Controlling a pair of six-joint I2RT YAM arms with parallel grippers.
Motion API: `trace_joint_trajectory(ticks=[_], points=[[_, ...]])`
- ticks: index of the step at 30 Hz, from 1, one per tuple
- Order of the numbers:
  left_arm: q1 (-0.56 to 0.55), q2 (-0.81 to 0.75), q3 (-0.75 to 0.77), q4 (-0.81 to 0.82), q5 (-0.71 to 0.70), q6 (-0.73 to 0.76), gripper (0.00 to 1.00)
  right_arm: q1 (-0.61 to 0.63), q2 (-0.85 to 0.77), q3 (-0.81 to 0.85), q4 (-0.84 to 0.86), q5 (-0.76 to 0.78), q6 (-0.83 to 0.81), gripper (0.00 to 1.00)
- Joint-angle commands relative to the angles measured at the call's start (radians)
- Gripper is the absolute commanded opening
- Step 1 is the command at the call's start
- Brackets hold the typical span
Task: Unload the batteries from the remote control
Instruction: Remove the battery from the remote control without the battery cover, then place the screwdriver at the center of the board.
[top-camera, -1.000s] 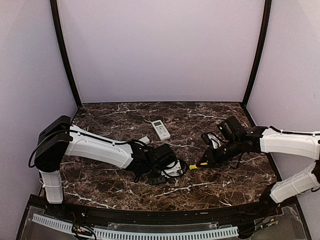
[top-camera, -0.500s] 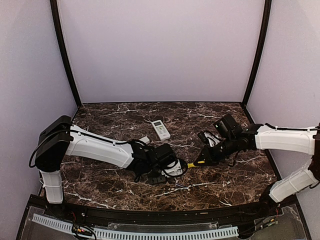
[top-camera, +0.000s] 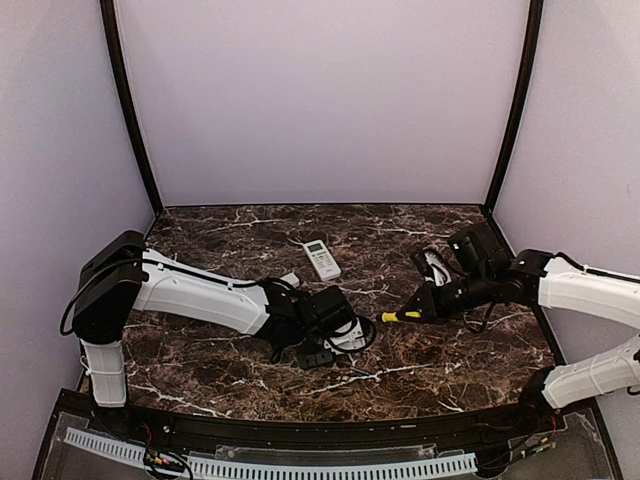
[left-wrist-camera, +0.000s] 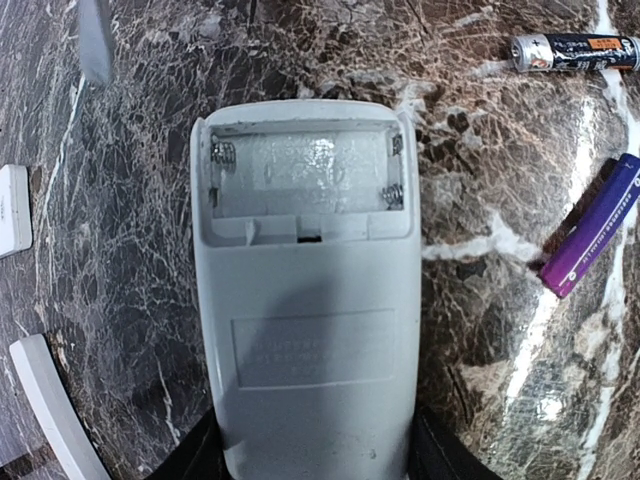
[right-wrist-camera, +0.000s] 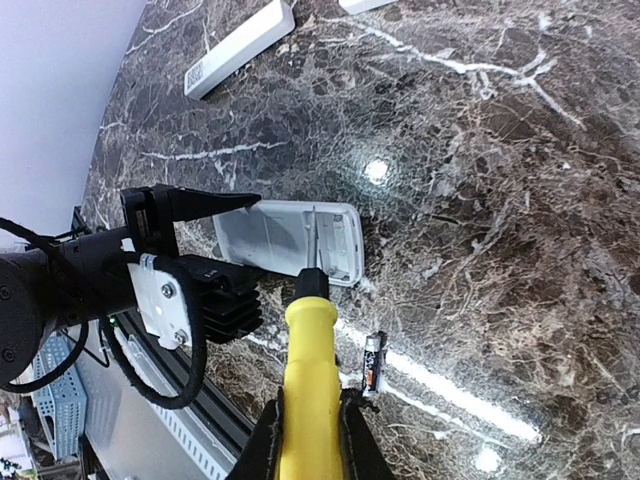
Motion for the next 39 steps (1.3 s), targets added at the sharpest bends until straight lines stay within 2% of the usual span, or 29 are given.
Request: trace_joint_trajectory(ticks=[1,5,11,16,19,26,28,33,37,39], points=[[0.006,0.041,-0.001,-0.066,0.015,-0.023,0.57,0.007,-0.078,-0.031,-0.015,0.127,0.046,0.0],[0.006,0.038,0.005,-0.068,0.017,-0.038,0.69,0.007,-0.128,-0.047,-0.039,0.202,0.072,0.0],[0.007,0.012,0.001,-0.058,0.03,-0.054,0.78,0.007,-0.183,-0.093,-0.021,0.256,0.103,0.0],[0.023,-0.058,0.01,-0.055,0.043,-0.094,0.8,0.007,-0.193,-0.16,0.037,0.297,0.137,0.0],[0.06,-0.157,0.03,-0.064,0.058,-0.145,0.81,0.007,-0.197,-0.194,0.104,0.319,0.143,0.0],[0.175,-0.371,0.042,-0.007,0.132,-0.415,0.86,0.007,-0.167,-0.268,0.271,0.318,0.152,0.0],[0.202,-0.403,0.046,-0.004,0.118,-0.481,0.87,0.007,-0.131,-0.283,0.307,0.31,0.156,0.0],[0.266,-0.472,-0.03,0.084,0.202,-0.639,0.88,0.007,-0.058,-0.295,0.354,0.305,0.145,0.0],[0.284,-0.487,-0.086,0.087,0.223,-0.658,0.88,0.008,-0.024,-0.3,0.363,0.305,0.137,0.0],[0.285,-0.48,-0.098,0.055,0.209,-0.658,0.88,0.009,-0.004,-0.306,0.378,0.295,0.143,0.04]])
